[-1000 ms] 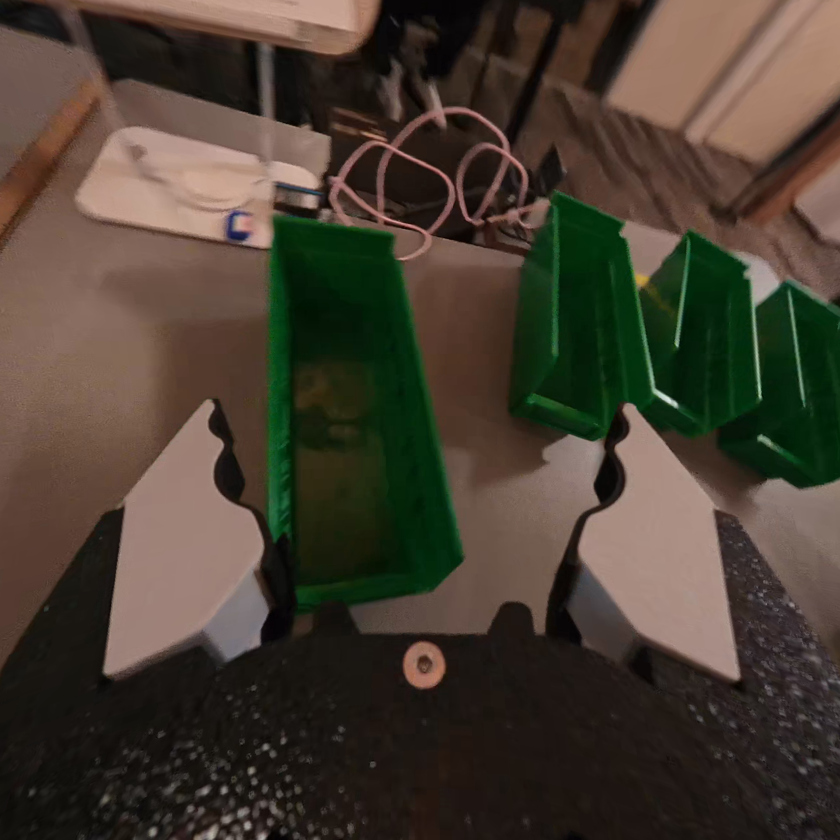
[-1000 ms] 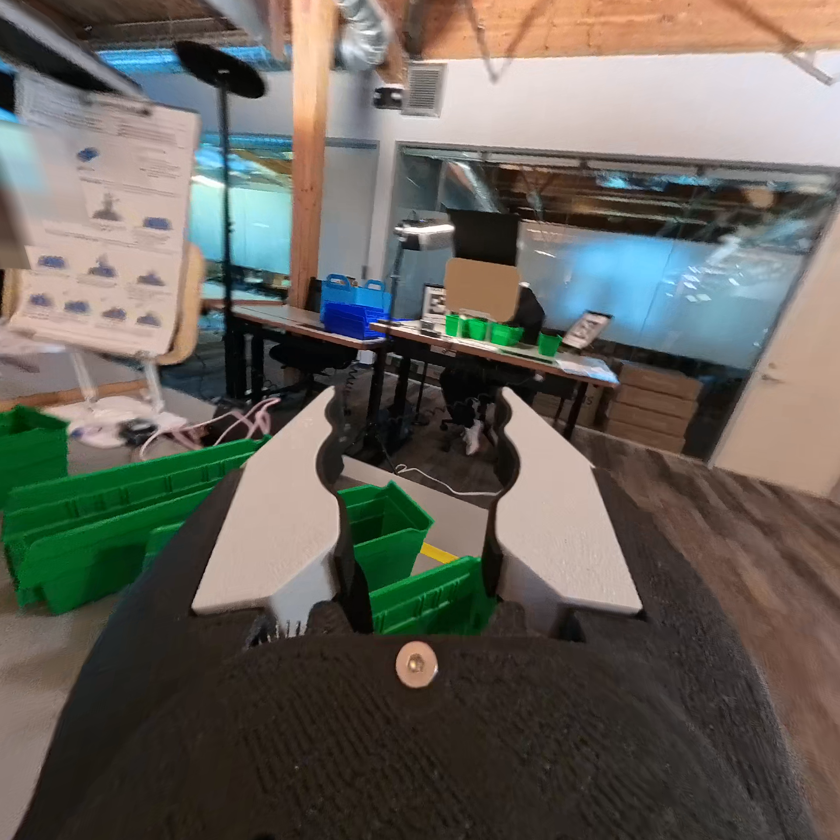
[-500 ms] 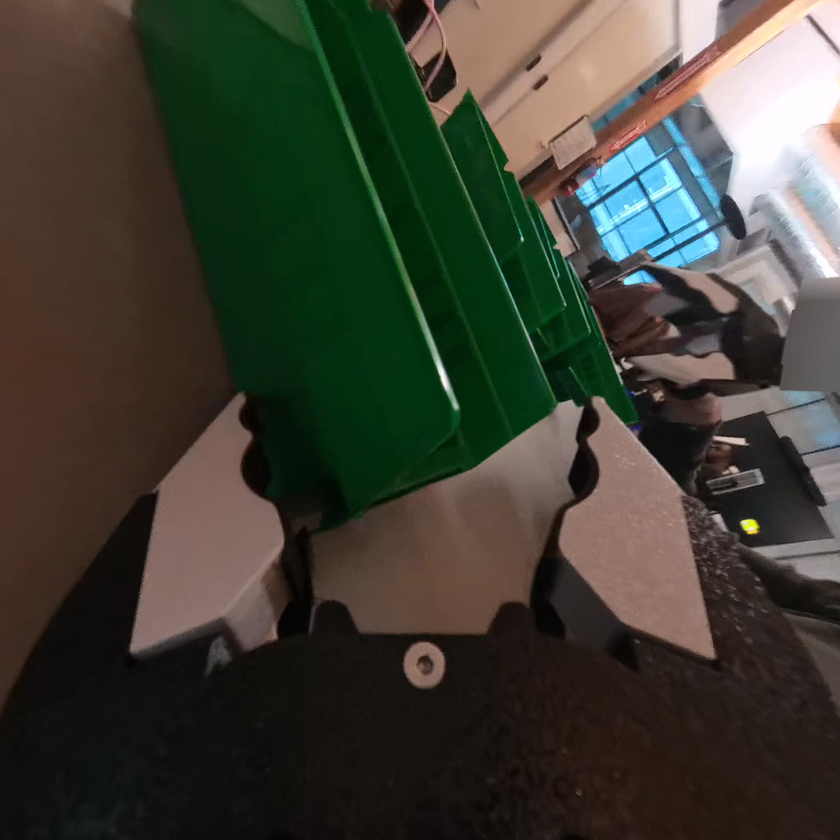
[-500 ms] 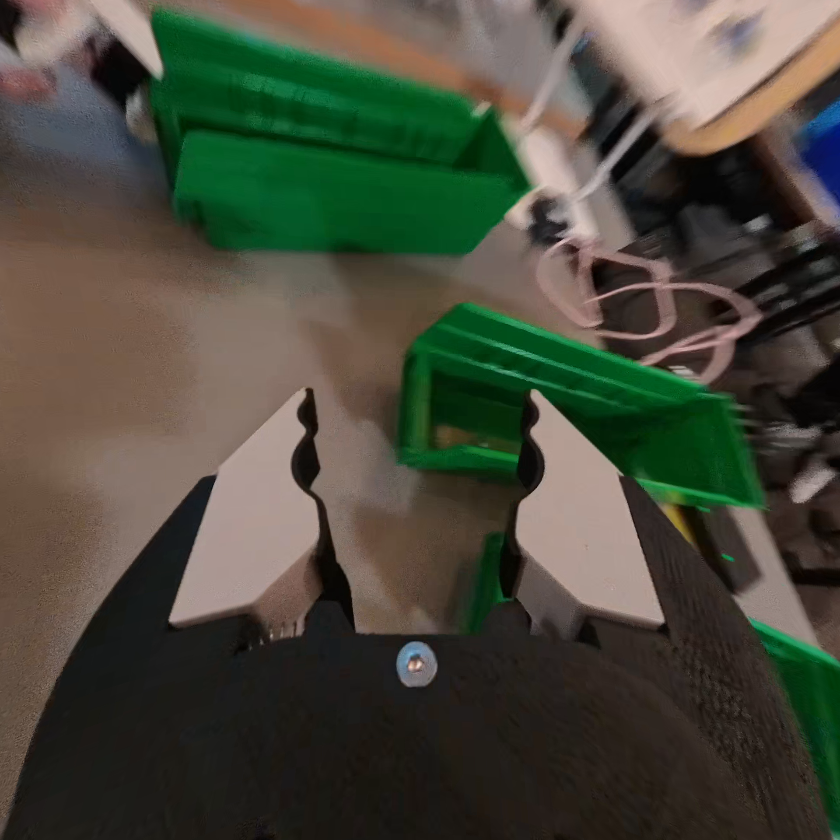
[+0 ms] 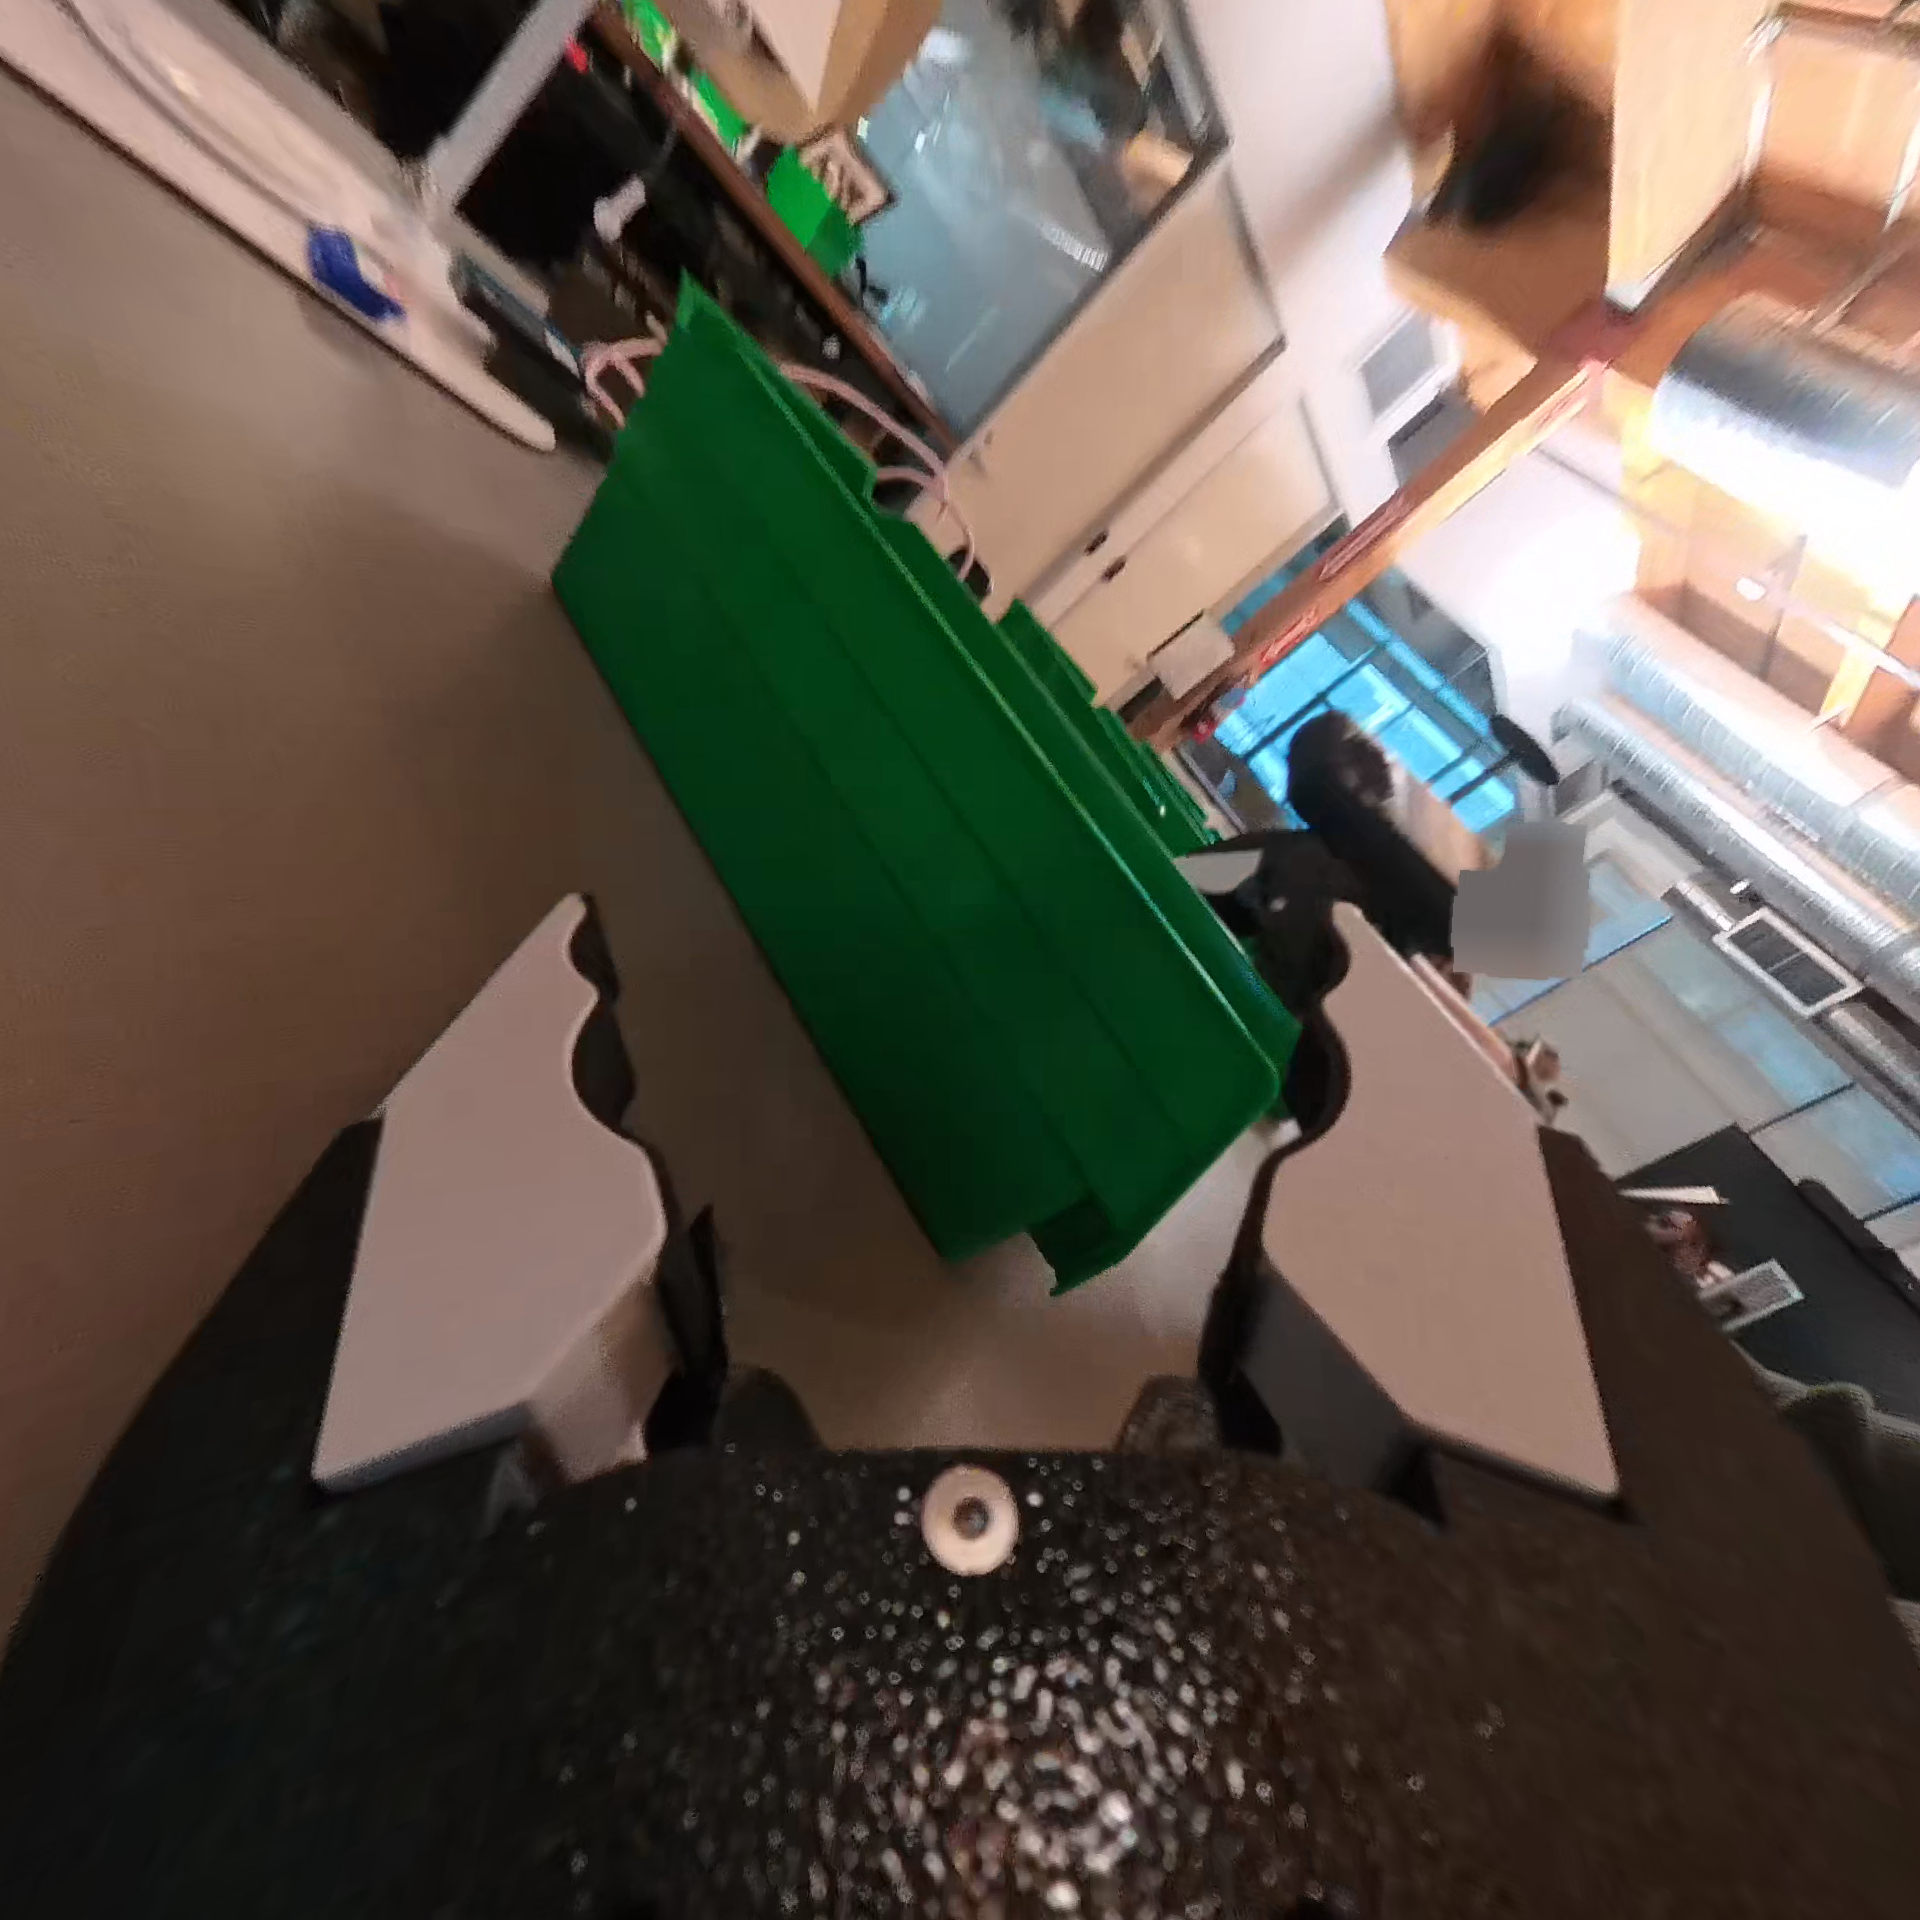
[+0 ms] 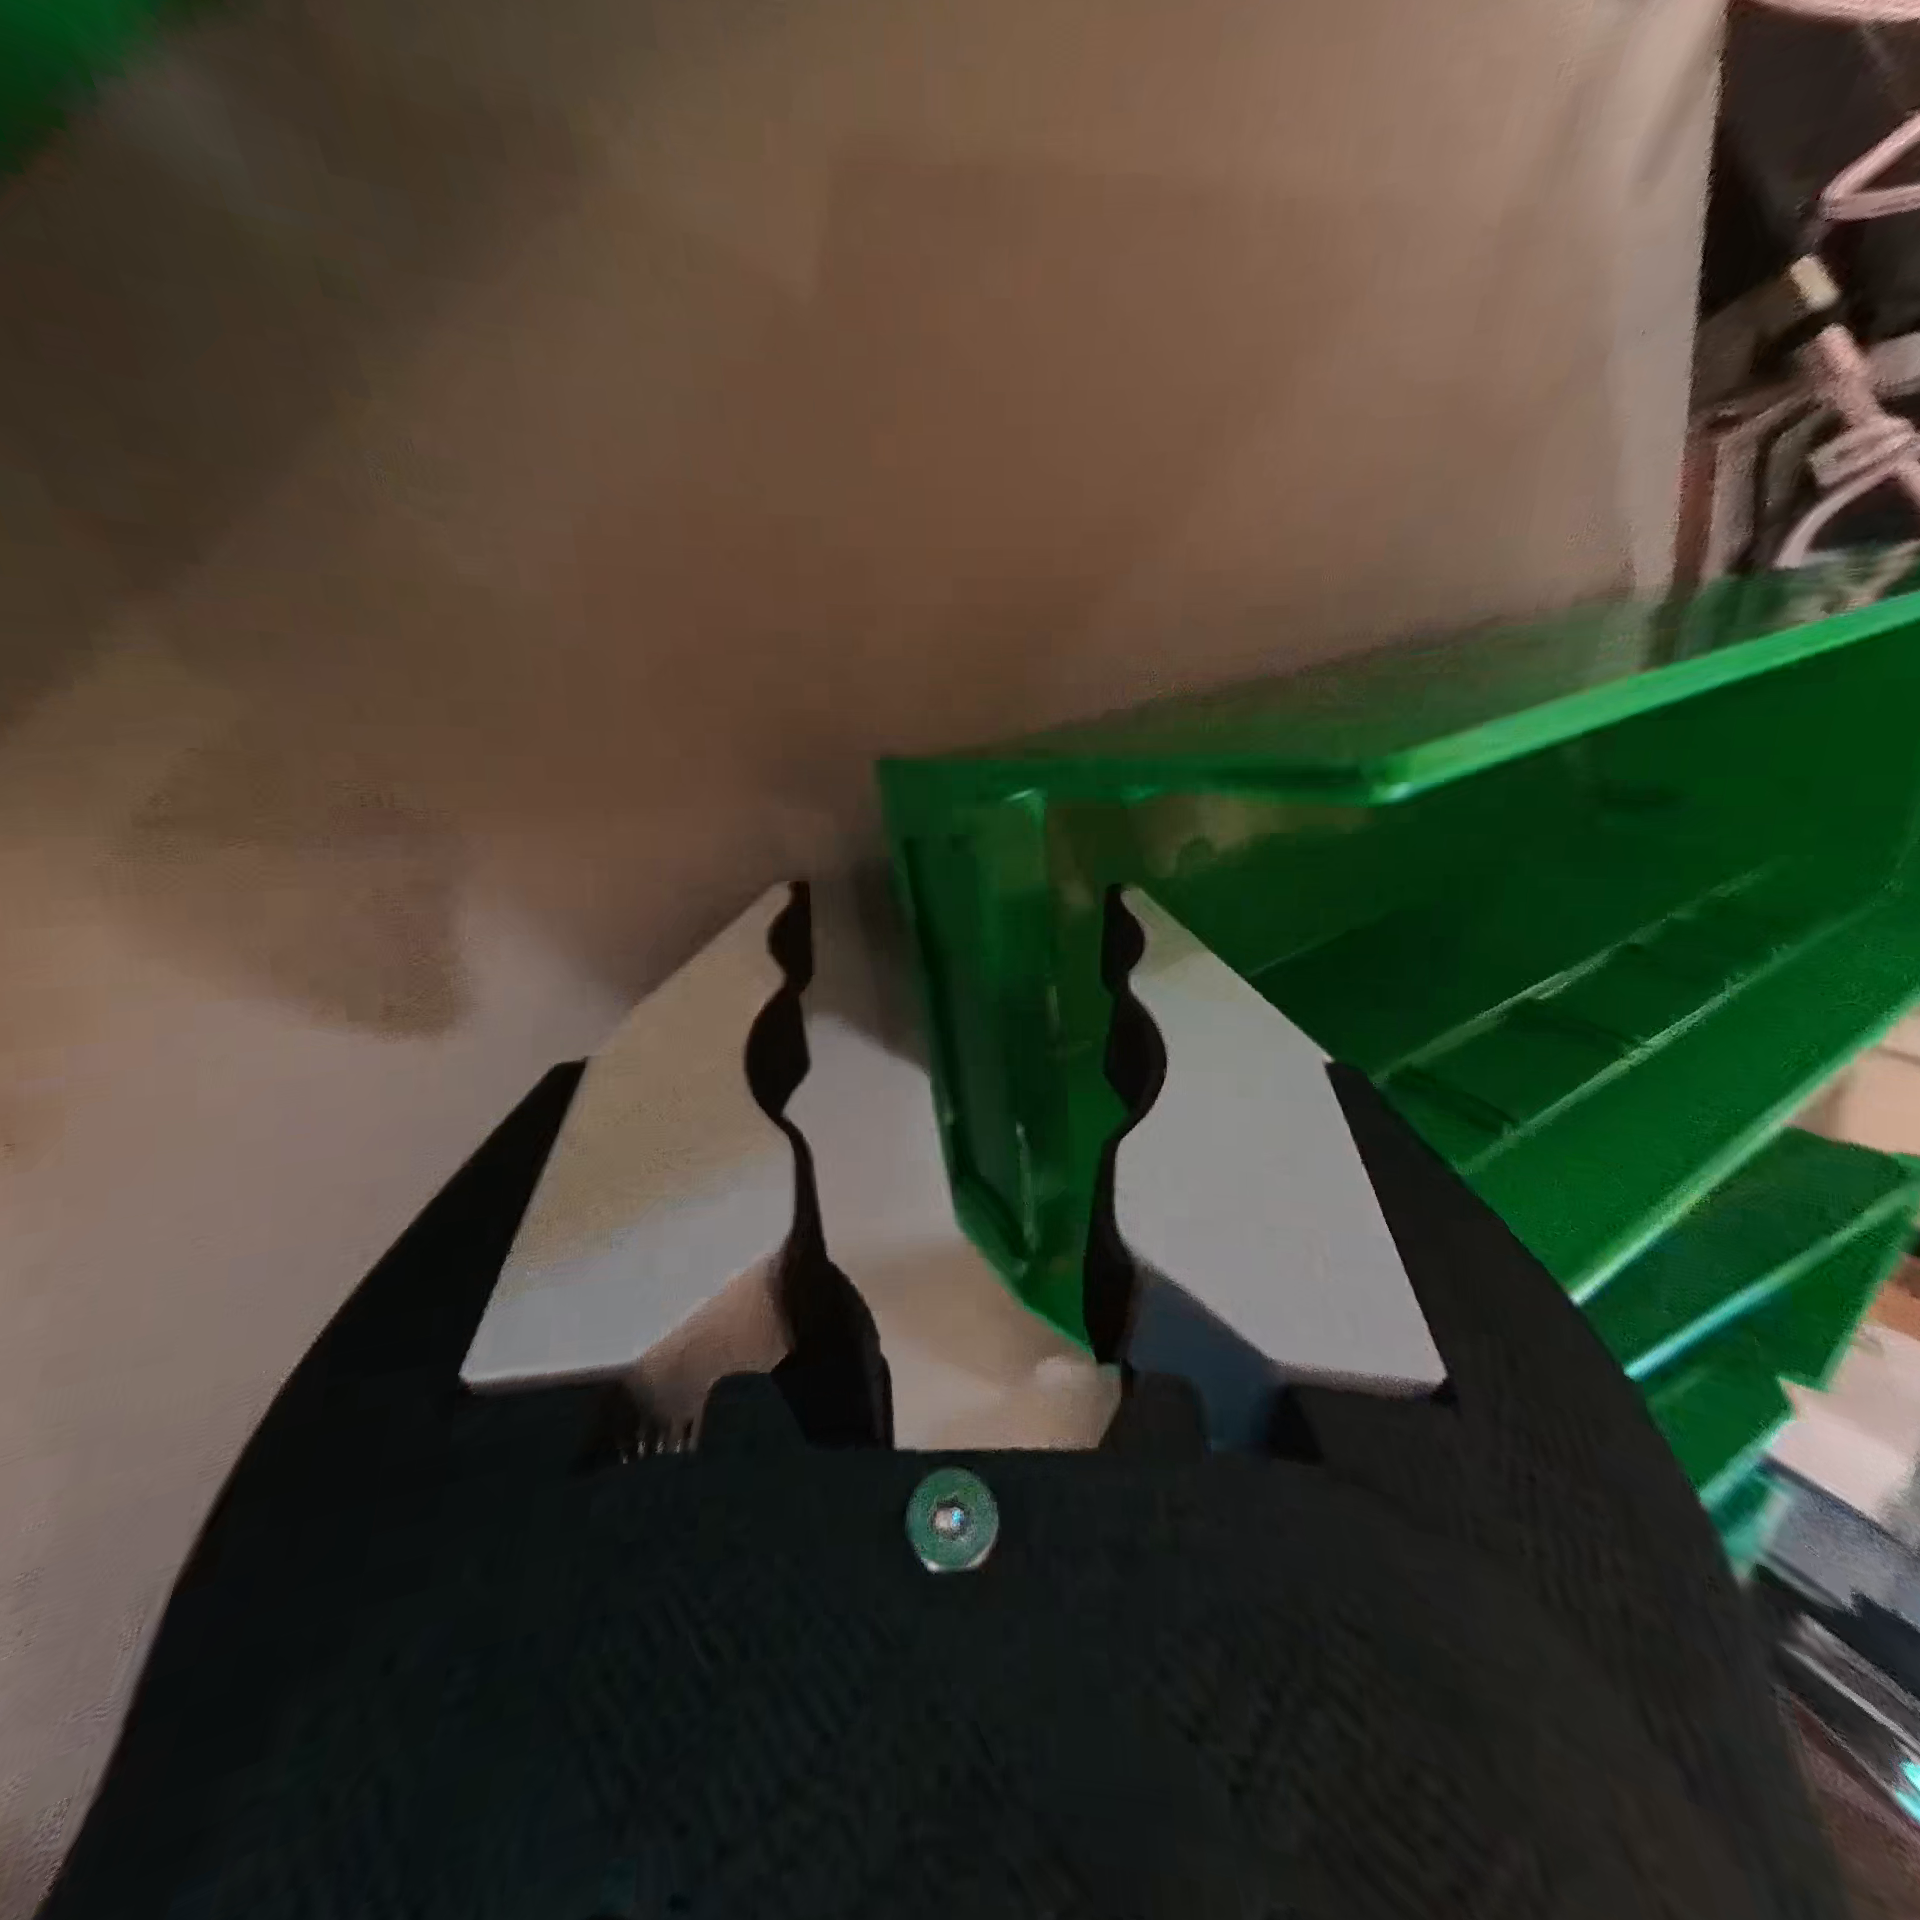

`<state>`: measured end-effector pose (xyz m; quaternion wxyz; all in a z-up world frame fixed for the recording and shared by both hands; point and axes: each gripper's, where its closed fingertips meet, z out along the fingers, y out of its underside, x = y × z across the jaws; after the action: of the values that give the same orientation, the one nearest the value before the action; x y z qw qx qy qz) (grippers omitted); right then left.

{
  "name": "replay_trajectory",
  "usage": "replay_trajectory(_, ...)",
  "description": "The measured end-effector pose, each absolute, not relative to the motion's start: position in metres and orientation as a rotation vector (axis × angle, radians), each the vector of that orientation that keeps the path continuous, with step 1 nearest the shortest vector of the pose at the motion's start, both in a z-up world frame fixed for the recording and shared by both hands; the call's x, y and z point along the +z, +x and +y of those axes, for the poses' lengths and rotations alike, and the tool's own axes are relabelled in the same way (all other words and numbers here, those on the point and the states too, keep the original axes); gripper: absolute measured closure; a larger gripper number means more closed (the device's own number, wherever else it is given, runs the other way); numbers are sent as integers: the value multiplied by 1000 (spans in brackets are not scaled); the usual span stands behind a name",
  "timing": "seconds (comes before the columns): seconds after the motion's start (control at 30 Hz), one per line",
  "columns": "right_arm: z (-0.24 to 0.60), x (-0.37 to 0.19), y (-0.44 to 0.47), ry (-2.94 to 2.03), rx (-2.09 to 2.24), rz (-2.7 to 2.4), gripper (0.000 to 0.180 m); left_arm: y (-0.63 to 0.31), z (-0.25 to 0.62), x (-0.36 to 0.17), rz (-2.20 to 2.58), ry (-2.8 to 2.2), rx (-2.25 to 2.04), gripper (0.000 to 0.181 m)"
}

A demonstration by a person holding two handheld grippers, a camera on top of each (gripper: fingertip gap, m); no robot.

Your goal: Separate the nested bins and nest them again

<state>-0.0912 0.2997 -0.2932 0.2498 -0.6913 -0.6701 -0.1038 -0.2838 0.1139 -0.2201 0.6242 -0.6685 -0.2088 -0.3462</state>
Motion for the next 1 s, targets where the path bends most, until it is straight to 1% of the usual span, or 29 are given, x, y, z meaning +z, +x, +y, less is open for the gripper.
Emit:
replay_trajectory(0.07, 311, -296, -91, -1859, -386, -1816, 141, -298, 112, -222, -546, -1510, -796, 70)
replay_trajectory(0.1, 311, -298, -90, -1861, -411, -1839, 153, -299, 112, -221, -558, -1495, -832, 70)
replay_trajectory(0.13, 311, -299, -90, -1842, -428, -1861, 154, -298, 111, -219, -553, -1481, -871, 72)
replay_trajectory(0.23, 302, -297, -89, -1749, -428, -1932, 156, -299, 111, -218, -532, -1482, -871, 71)
replay_trajectory(0.33, 281, -278, -87, -1651, -356, -1966, 156, -302, 107, -207, -480, -1441, -834, 73)
replay_trajectory(0.43, 260, -240, -86, -1471, -350, -1961, 156, -310, 102, -203, -480, -1426, -798, 73)
replay_trajectory(0.53, 228, -190, -89, -1258, -351, -1984, 157, -318, 95, -195, -492, -1386, -802, 73)
replay_trajectory(0.6, 195, -161, -98, -1187, -246, -2022, 157, -323, 90, -188, -488, -1364, -783, 73)
replay_trajectory(0.67, 160, -143, -113, -1144, -118, -2080, 157, -328, 86, -182, -489, -1361, -739, 73)
replay_trajectory(0.77, 115, -134, -145, -1104, 124, -2121, 156, -336, 80, -174, -521, -1347, -668, 82)
replay_trajectory(0.83, 96, -138, -160, -1086, 213, -2139, 157, -338, 75, -166, -524, -1325, -625, 81)
replay_trajectory(0.93, 87, -155, -174, -1053, 166, -2173, 156, -337, 71, -161, -507, -1338, -586, 76)
replay_trajectory(1.0, 93, -171, -180, -1042, 75, -2192, 156, -338, 71, -162, -512, -1338, -592, 76)
